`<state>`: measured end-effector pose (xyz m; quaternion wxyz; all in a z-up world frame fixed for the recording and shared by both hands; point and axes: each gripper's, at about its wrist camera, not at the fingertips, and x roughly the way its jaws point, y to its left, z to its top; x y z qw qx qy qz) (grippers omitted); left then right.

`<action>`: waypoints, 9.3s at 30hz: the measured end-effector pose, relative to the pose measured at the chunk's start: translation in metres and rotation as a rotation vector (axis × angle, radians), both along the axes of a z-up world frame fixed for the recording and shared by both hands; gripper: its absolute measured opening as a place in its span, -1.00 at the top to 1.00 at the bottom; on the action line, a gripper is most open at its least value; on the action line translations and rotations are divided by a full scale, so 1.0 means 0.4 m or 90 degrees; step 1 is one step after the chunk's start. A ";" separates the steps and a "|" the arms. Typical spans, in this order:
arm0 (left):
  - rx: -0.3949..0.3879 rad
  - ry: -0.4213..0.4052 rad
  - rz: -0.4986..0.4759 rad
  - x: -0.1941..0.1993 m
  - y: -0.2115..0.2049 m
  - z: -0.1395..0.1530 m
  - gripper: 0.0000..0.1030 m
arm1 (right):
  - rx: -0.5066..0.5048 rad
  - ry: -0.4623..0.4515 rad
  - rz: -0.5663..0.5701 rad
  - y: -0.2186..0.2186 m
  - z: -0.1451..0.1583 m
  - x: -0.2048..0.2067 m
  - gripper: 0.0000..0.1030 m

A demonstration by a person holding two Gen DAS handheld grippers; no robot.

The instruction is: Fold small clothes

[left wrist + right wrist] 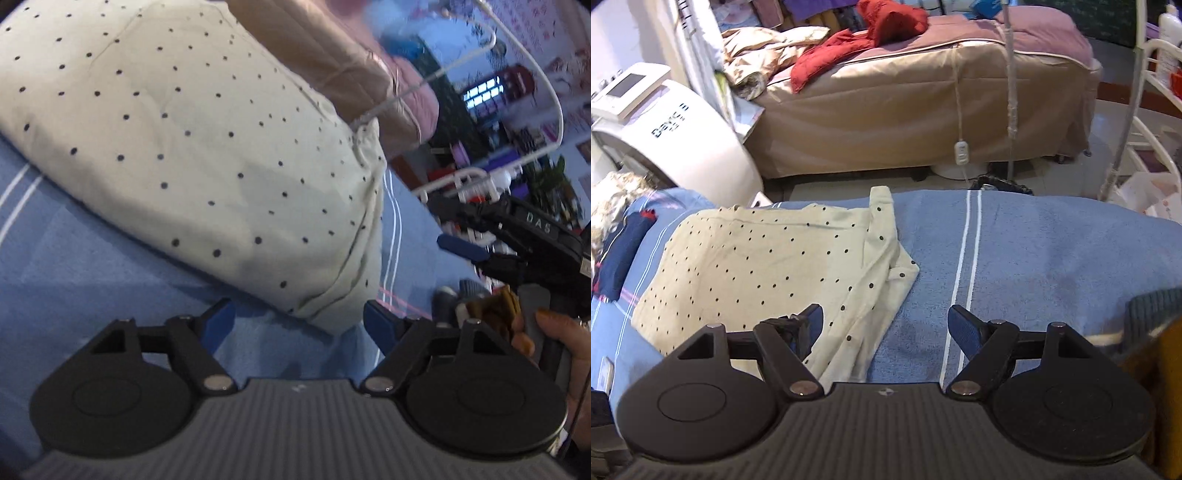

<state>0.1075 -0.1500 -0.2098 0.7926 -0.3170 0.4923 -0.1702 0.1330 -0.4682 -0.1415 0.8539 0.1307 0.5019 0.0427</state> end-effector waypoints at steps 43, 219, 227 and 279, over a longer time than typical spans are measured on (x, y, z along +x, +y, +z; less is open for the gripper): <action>-0.179 0.136 0.229 0.072 -0.128 -0.122 0.81 | 0.153 0.077 0.029 -0.064 -0.162 0.177 -0.97; 0.126 0.015 0.116 0.389 0.658 -0.026 0.71 | 0.142 -0.008 -0.004 0.513 -0.155 0.332 0.78; 0.149 -0.004 0.080 0.392 0.611 0.070 0.77 | 0.114 -0.039 0.013 0.506 -0.080 0.326 0.81; 0.070 -0.033 -0.315 -0.127 -0.710 0.294 0.63 | 0.032 0.002 -0.230 -0.690 0.300 -0.374 0.70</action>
